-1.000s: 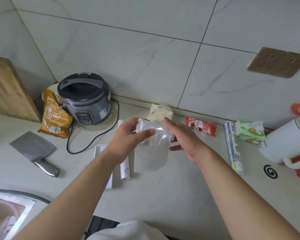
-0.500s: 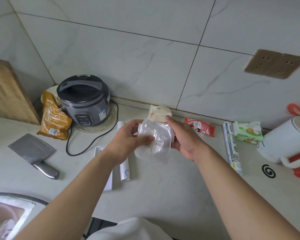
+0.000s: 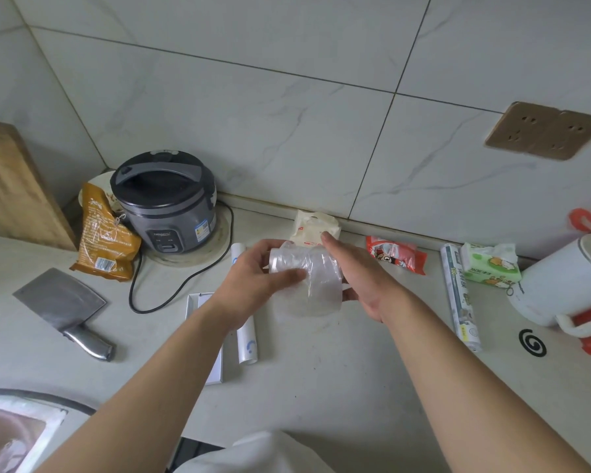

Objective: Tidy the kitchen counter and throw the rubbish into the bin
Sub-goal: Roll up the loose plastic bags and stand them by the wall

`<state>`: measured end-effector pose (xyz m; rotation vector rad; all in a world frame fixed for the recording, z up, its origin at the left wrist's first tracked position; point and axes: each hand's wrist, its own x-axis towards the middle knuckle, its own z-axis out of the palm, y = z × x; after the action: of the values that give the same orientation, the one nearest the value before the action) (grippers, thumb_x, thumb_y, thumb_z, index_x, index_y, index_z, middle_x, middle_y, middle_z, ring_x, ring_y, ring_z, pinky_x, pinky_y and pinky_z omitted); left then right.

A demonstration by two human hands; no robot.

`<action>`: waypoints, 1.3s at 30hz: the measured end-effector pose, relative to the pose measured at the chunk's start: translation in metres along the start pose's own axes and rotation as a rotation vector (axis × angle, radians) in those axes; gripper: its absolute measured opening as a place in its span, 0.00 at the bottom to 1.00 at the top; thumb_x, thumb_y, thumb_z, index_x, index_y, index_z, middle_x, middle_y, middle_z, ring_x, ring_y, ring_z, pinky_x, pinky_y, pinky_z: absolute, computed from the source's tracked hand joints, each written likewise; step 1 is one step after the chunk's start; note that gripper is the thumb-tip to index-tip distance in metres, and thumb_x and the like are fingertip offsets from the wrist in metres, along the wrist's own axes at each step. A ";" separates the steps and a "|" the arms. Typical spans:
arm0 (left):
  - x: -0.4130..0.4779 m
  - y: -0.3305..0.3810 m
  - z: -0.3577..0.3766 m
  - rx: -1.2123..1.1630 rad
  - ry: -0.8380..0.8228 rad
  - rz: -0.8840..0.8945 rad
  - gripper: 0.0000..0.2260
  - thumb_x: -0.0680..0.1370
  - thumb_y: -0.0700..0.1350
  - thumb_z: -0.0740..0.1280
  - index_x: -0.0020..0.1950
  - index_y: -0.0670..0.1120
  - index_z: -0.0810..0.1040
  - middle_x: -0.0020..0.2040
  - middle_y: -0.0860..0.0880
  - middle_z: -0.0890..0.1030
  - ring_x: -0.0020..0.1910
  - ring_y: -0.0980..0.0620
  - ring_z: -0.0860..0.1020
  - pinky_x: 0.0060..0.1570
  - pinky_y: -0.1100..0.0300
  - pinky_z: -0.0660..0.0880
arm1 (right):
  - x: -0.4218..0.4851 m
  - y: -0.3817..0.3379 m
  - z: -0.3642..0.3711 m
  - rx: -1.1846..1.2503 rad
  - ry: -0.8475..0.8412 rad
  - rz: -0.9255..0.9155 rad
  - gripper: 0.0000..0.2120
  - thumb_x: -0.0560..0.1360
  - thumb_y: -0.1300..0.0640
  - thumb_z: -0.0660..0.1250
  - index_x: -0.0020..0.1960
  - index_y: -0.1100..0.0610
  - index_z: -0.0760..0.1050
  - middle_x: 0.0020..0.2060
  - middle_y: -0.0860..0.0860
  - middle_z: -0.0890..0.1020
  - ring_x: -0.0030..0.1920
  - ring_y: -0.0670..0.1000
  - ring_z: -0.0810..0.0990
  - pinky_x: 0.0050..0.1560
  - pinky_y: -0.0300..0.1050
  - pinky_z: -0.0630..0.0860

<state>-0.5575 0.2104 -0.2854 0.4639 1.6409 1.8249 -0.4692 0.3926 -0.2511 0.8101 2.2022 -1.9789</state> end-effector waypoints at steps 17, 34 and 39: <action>0.025 0.000 -0.010 -0.211 -0.077 -0.146 0.18 0.73 0.42 0.74 0.63 0.45 0.80 0.55 0.43 0.85 0.53 0.43 0.84 0.49 0.52 0.82 | 0.029 0.005 0.003 0.065 0.196 -0.062 0.24 0.67 0.35 0.71 0.47 0.55 0.82 0.40 0.52 0.82 0.40 0.51 0.79 0.42 0.47 0.73; 0.078 -0.015 -0.021 -0.598 -0.006 -0.331 0.13 0.79 0.47 0.68 0.57 0.41 0.83 0.48 0.41 0.84 0.42 0.46 0.84 0.43 0.54 0.82 | 0.071 0.013 -0.015 0.080 0.085 -0.043 0.07 0.74 0.60 0.73 0.52 0.59 0.81 0.39 0.49 0.83 0.39 0.47 0.78 0.41 0.43 0.75; 0.084 -0.016 -0.015 -0.510 -0.090 -0.399 0.19 0.79 0.51 0.69 0.65 0.41 0.81 0.57 0.39 0.82 0.51 0.42 0.83 0.52 0.46 0.81 | 0.084 0.013 -0.013 -0.017 0.208 -0.089 0.15 0.72 0.56 0.74 0.48 0.68 0.75 0.39 0.53 0.74 0.41 0.49 0.71 0.43 0.48 0.69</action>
<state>-0.6262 0.2547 -0.3159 -0.0093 1.0537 1.7903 -0.5317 0.4327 -0.2936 0.9731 2.4035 -1.9942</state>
